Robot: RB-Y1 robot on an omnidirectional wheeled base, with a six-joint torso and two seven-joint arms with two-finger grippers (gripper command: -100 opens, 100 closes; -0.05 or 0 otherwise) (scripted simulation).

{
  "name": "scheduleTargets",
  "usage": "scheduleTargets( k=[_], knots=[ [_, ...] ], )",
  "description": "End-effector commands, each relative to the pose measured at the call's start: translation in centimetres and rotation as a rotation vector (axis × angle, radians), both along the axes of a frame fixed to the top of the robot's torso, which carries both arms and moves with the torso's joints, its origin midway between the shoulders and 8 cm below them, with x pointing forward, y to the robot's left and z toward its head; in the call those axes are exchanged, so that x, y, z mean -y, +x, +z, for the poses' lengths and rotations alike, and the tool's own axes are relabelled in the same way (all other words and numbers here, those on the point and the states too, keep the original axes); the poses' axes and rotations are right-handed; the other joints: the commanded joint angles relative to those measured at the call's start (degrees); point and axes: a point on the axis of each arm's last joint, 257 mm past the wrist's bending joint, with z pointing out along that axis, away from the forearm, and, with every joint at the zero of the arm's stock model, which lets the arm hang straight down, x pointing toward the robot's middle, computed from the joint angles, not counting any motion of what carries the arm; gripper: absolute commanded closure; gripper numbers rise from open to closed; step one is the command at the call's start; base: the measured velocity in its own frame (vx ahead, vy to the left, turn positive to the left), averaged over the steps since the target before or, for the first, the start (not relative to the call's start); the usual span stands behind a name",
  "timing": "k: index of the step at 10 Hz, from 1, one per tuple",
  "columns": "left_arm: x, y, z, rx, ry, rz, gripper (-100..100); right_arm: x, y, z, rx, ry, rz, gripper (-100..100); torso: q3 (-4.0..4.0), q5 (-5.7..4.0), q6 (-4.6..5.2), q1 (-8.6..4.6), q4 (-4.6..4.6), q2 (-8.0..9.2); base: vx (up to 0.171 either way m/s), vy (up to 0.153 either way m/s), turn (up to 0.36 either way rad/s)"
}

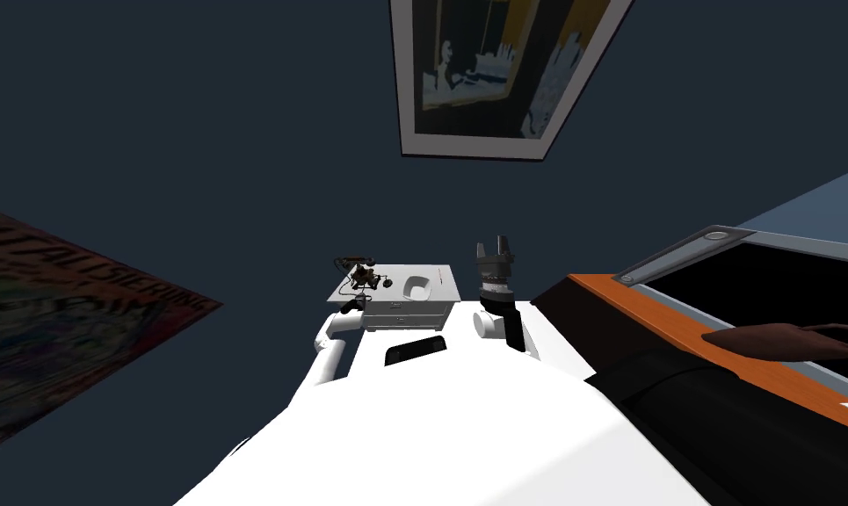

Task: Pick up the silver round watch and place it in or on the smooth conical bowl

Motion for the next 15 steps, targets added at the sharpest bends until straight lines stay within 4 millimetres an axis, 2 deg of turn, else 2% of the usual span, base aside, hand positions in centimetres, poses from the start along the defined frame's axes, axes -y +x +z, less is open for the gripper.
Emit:
scheduleTargets(
  k=[1,5,6,8,12,15],
  knots=[
    [1.7,1.9,1.7,0.022,0.0,-0.026,100,0.0,0.0,0.0,0.0,0.0,0.0,0,0.0,0.0,0.0,0.0,0.0,0.0,-0.237,-0.094,-0.043],
    [4.1,4.8,5.2,0.059,0.005,-0.066,100,0.0,0.0,0.0,0.0,0.0,0.0,0,0.01,-0.05,0.01,-0.18,0.04,-0.03,-0.15,-0.101,-0.037],
    [5.1,5.9,6.9,0.076,0.011,-0.084,100,0.0,0.0,0.0,0.0,0.0,0.0,0,-0.02,-0.06,0.02,-0.22,0.02,-0.07,-0.163,-0.103,-0.057],
    [6.3,7.0,9.0,0.095,0.022,-0.107,100,0.0,0.0,0.0,0.0,0.0,0.0,0,0.05,-0.08,0.02,-0.21,0.06,0.01,-0.14,-0.108,-0.065],
    [6.9,7.2,11.0,0.092,0.069,-0.136,100,0.0,0.0,0.0,0.0,0.0,0.0,0,-0.05,-0.11,0.0,-0.3,0.0,-0.14,-0.091,-0.137,-0.068],
    [8.4,6.4,11.4,0.112,0.098,-0.189,100,0.0,0.0,0.0,0.0,0.0,0.0,0,-0.45,-0.11,0.06,-0.25,-0.11,-0.89,0.101,-0.095,-0.142]
  ],
)
